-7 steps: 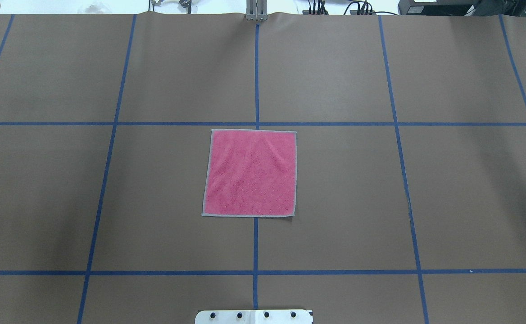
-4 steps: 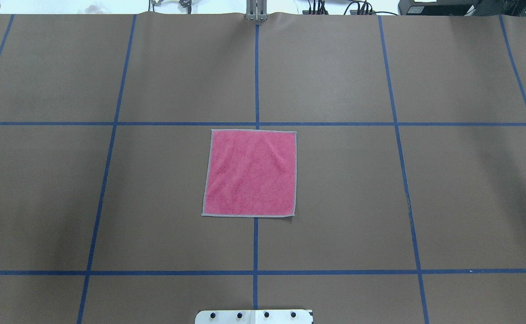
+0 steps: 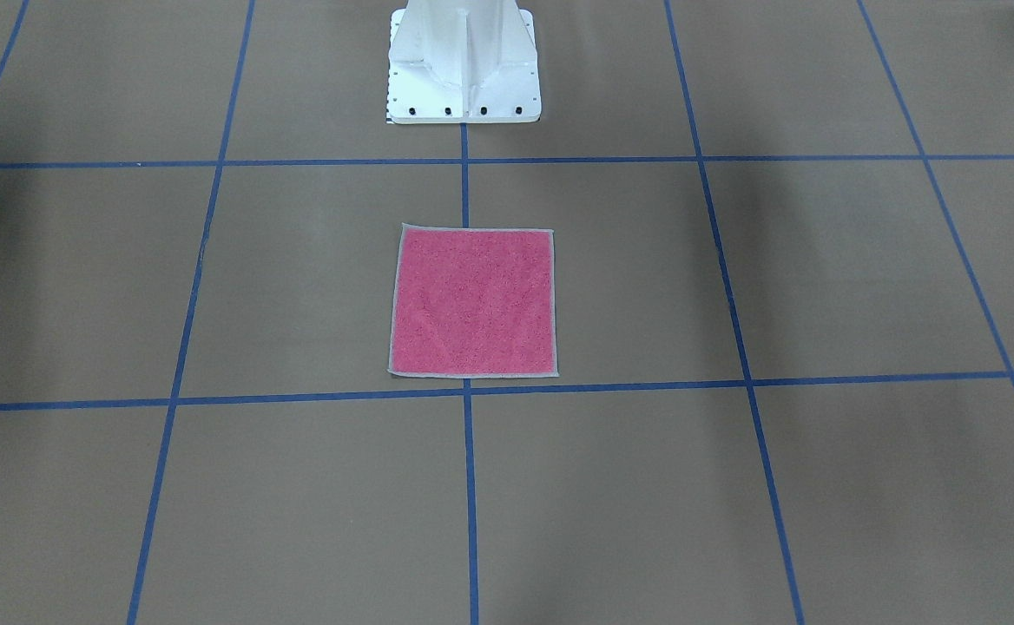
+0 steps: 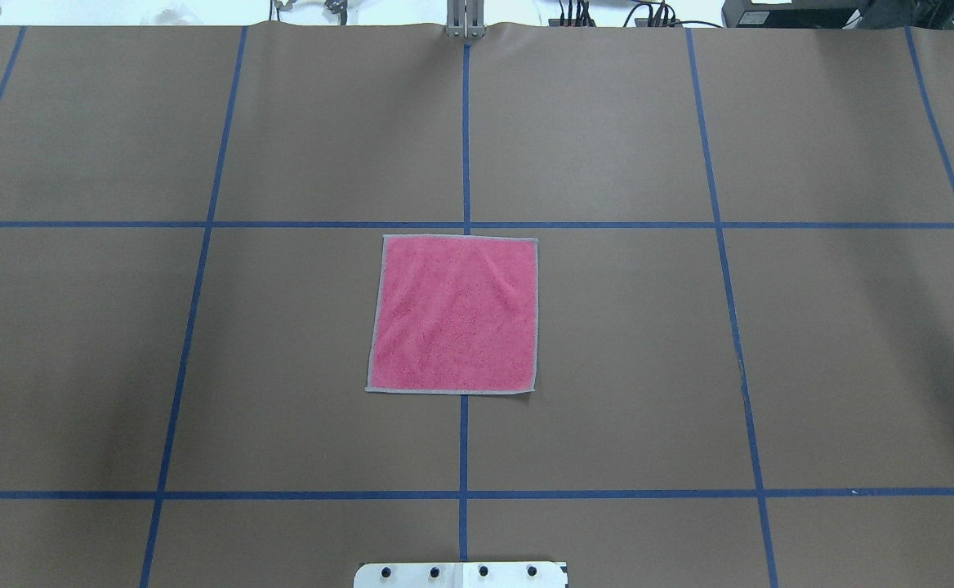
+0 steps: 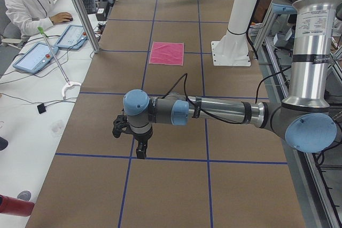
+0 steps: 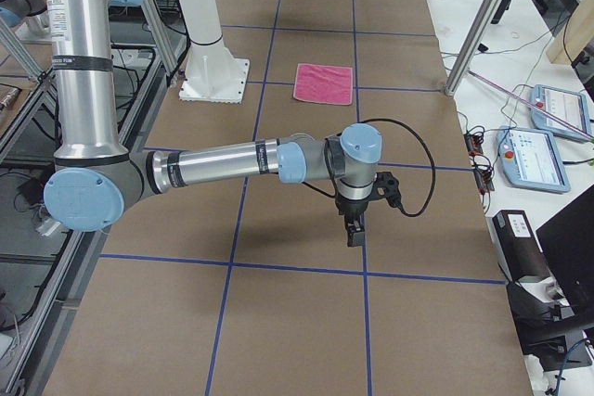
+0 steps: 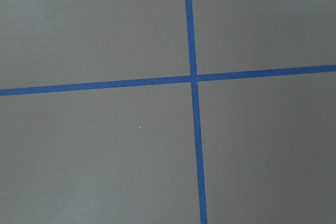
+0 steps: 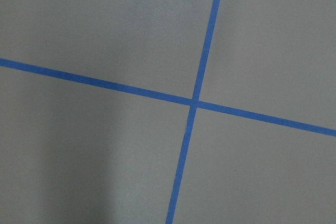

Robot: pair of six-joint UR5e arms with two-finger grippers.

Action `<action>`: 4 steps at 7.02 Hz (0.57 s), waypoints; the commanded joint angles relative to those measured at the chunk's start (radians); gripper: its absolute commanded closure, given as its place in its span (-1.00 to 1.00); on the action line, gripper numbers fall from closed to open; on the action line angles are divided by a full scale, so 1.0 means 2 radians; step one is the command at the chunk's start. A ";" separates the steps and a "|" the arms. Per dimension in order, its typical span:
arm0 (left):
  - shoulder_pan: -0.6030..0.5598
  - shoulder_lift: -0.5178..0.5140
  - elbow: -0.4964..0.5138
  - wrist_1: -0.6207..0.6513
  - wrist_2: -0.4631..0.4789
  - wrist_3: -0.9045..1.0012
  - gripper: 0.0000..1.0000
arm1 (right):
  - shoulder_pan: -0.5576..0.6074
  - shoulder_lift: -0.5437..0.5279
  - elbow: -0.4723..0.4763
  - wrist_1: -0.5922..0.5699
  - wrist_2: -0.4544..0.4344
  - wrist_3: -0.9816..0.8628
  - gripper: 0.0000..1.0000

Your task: Fold towel twice with both arms

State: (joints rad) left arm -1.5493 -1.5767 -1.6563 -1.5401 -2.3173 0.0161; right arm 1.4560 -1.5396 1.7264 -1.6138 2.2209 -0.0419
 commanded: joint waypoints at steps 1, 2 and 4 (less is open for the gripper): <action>0.000 -0.006 0.000 -0.009 -0.002 -0.001 -1.00 | -0.004 0.010 0.013 0.002 0.000 0.001 -1.00; 0.000 -0.007 0.000 -0.031 -0.002 0.000 -0.99 | -0.004 0.009 0.009 0.040 -0.001 -0.001 -1.00; 0.000 -0.012 0.022 -0.122 0.001 -0.003 -0.99 | -0.004 0.004 0.001 0.076 0.001 0.002 -1.00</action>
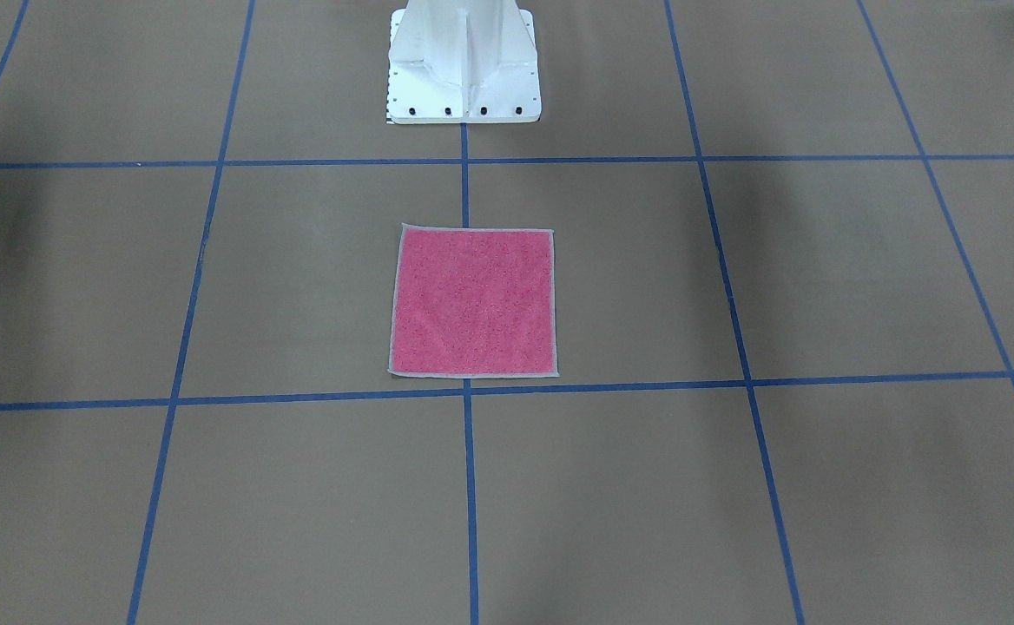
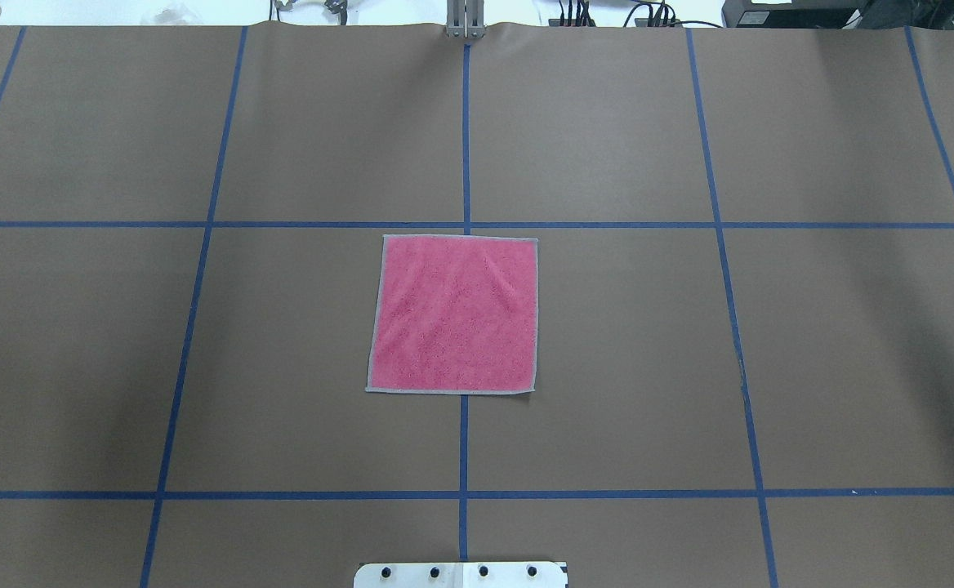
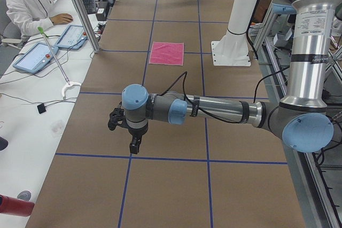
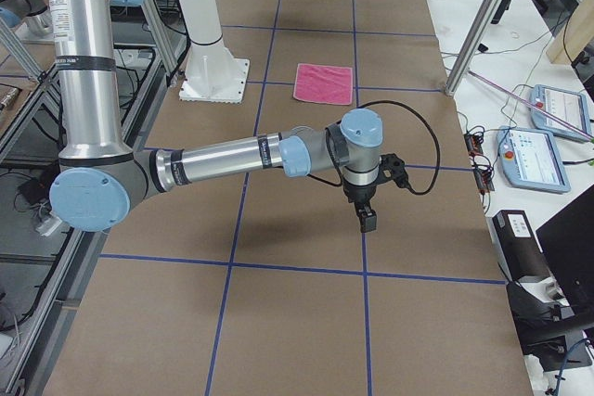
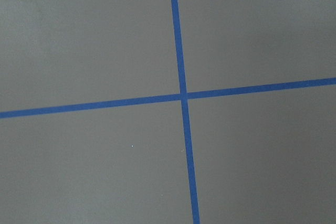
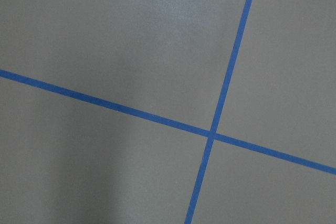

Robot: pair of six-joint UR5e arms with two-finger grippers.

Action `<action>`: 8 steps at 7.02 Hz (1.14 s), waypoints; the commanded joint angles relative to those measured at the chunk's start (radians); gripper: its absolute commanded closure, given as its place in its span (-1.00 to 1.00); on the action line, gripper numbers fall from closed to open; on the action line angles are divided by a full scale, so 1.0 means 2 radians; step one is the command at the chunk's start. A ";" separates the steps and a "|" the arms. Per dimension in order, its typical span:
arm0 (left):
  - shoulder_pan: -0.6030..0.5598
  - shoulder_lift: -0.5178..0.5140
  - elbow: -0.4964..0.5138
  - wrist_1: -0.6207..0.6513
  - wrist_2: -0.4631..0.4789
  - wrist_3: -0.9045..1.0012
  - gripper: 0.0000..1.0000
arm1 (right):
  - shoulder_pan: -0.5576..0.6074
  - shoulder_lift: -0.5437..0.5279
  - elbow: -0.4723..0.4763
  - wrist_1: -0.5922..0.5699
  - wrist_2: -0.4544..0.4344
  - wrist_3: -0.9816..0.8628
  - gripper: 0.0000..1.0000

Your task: Fold towel twice with both arms

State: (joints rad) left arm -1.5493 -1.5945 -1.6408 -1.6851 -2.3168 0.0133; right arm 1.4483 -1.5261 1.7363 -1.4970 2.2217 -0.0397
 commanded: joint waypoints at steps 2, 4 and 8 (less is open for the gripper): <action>0.000 0.003 0.017 -0.102 -0.002 -0.001 -1.00 | 0.000 0.000 0.003 0.020 0.000 0.000 -1.00; 0.000 0.004 0.031 -0.190 -0.002 -0.002 -1.00 | -0.018 0.011 0.012 0.038 0.000 0.069 -1.00; 0.088 -0.011 -0.005 -0.246 -0.001 -0.197 -1.00 | -0.133 0.013 0.037 0.184 -0.005 0.364 -1.00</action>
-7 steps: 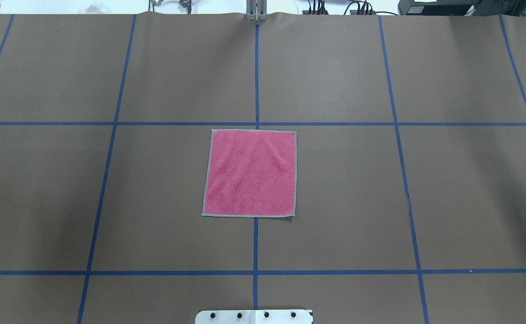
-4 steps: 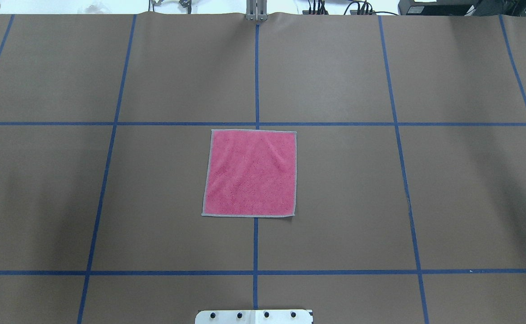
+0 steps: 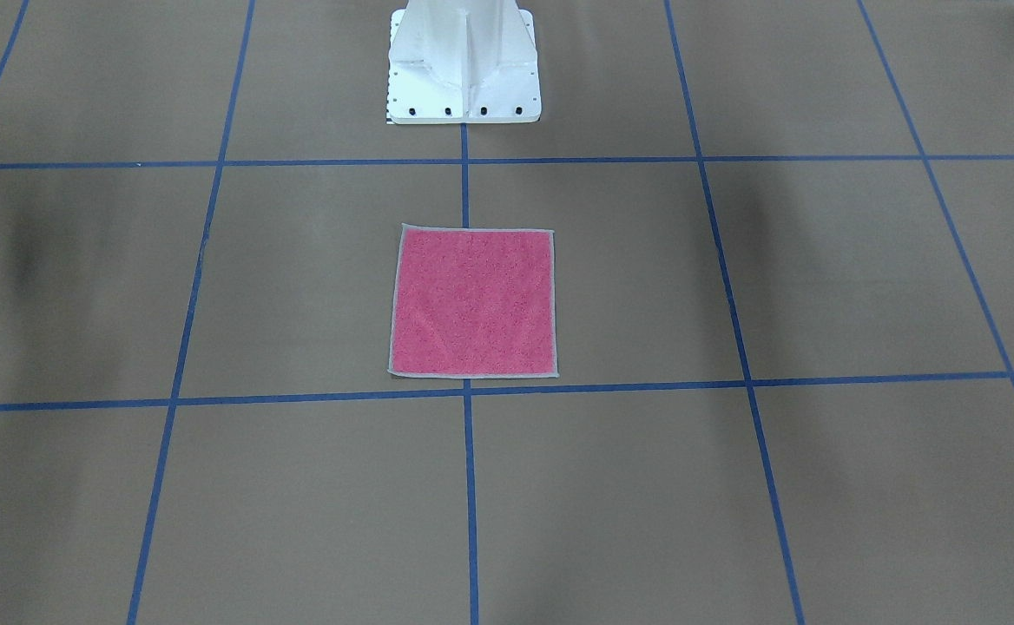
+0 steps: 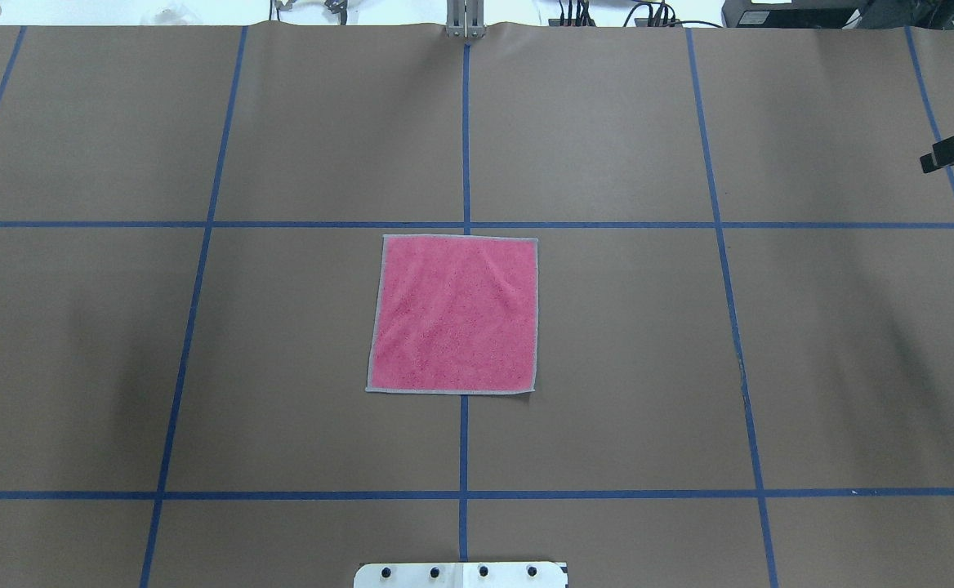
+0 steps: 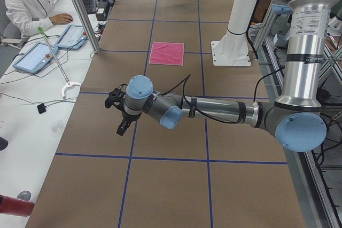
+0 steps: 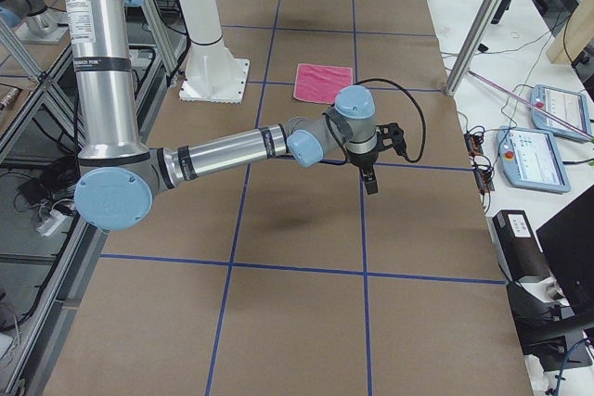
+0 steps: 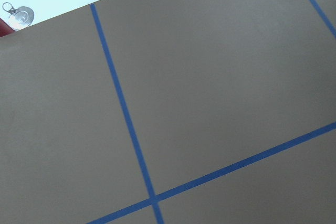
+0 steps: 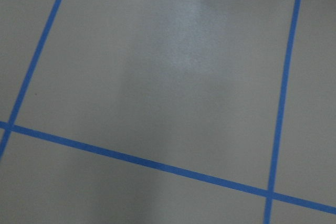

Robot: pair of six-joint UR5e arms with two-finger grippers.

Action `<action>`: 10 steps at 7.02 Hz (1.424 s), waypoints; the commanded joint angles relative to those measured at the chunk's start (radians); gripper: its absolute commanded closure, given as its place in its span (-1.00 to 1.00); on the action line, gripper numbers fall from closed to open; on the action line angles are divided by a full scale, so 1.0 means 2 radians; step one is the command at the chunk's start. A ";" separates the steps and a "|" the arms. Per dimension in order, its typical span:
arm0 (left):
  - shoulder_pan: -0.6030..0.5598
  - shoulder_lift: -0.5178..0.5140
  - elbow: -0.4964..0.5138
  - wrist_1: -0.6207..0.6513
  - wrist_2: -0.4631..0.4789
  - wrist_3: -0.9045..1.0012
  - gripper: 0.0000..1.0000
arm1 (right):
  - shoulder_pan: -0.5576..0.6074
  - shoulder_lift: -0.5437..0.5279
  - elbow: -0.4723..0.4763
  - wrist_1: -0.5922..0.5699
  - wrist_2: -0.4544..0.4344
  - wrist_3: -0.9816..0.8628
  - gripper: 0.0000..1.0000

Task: Fold towel twice with both arms
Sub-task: 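Move both grippers in toward the near corners of the pink towel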

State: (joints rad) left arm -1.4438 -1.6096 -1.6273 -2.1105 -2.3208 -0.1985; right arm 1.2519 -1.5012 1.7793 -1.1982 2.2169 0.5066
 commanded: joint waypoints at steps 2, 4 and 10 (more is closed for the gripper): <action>0.091 -0.007 -0.012 -0.114 0.013 -0.252 -1.00 | -0.089 0.012 0.066 0.035 -0.030 0.225 -0.99; 0.162 -0.030 -0.033 -0.121 0.069 -0.367 -1.00 | -0.167 0.029 0.100 0.035 -0.106 0.341 -0.98; 0.340 -0.148 -0.064 -0.024 0.190 -0.547 -1.00 | -0.387 0.089 0.123 0.029 -0.348 0.583 -0.90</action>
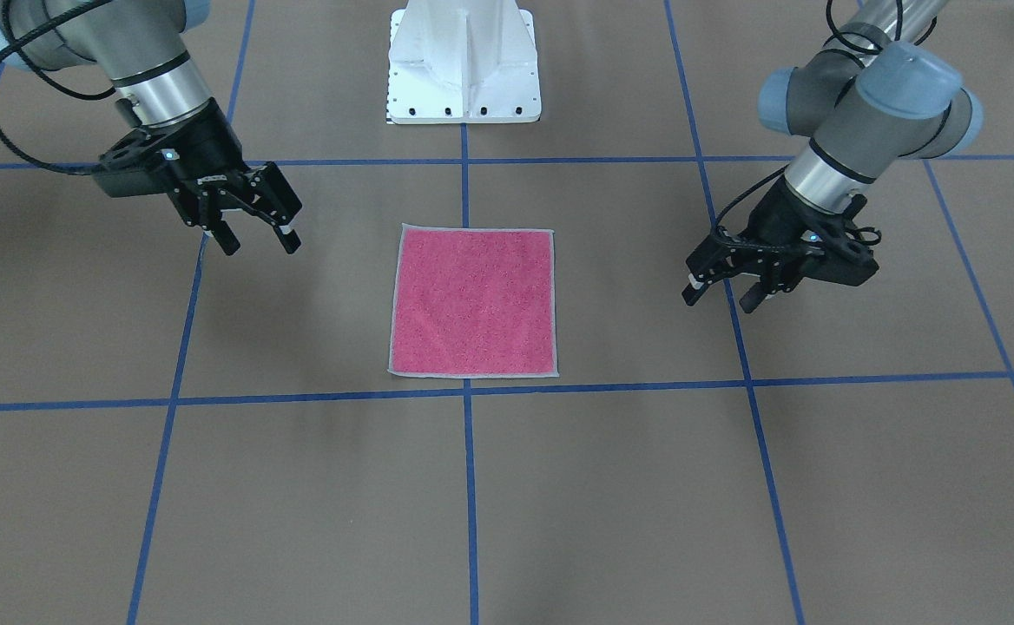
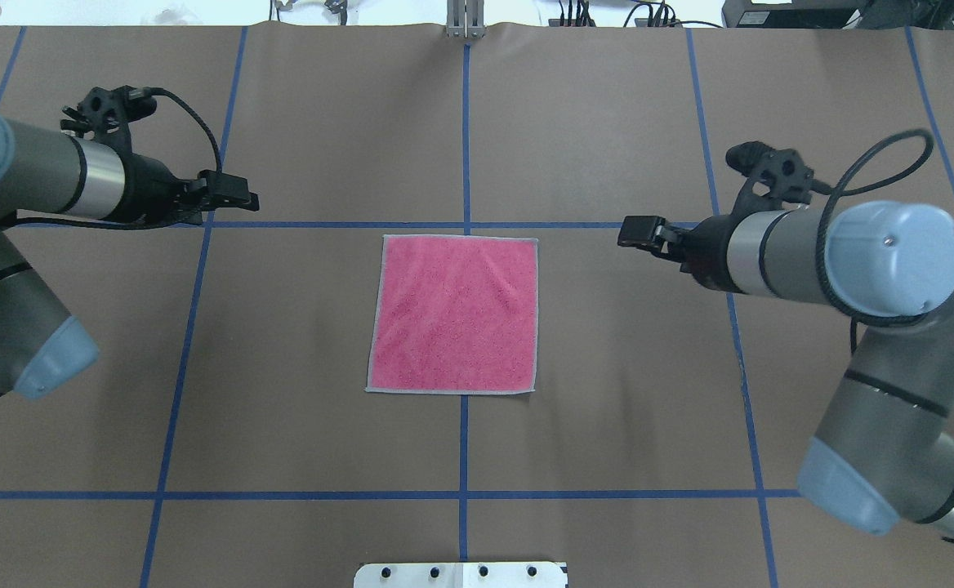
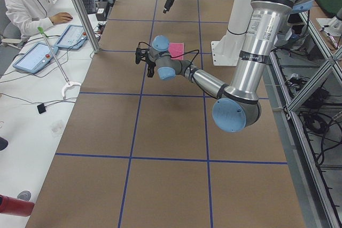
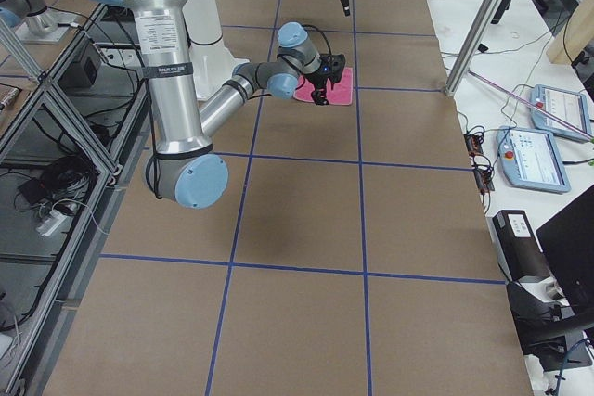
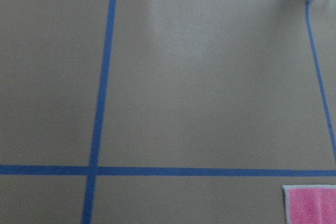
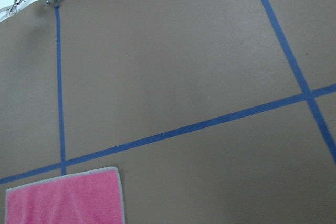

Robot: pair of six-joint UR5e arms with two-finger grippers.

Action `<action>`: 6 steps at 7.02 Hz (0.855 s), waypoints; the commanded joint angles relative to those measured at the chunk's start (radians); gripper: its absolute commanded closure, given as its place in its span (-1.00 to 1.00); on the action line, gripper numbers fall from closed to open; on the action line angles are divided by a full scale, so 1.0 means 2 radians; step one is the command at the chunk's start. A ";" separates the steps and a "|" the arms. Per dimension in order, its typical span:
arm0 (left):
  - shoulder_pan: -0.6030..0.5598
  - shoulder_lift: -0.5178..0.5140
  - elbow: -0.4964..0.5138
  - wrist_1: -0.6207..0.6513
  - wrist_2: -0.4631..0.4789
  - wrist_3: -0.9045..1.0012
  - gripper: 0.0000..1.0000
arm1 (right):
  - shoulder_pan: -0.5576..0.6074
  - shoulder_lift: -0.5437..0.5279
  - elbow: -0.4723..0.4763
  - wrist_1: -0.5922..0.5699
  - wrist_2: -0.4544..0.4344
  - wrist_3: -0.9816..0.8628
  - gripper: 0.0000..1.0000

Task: Fold towel twice with both arms
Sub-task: 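Move both grippers in toward the near corners of the pink towel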

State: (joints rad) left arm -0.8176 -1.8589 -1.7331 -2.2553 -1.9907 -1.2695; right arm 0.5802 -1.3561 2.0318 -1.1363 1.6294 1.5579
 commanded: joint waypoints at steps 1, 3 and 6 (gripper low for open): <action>0.057 -0.038 -0.011 0.070 0.050 -0.029 -1.00 | -0.071 0.029 -0.008 -0.015 -0.069 0.095 -0.90; 0.083 -0.051 -0.012 0.081 0.077 -0.057 -1.00 | -0.114 0.068 -0.019 -0.064 -0.100 0.201 -0.90; 0.086 -0.050 -0.012 0.081 0.079 -0.057 -1.00 | -0.170 0.089 -0.060 -0.061 -0.160 0.270 -0.54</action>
State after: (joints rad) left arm -0.6477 -1.9594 -1.7582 -2.0943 -1.8350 -1.3829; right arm 0.2758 -1.1864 1.9393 -1.2575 1.3369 2.0509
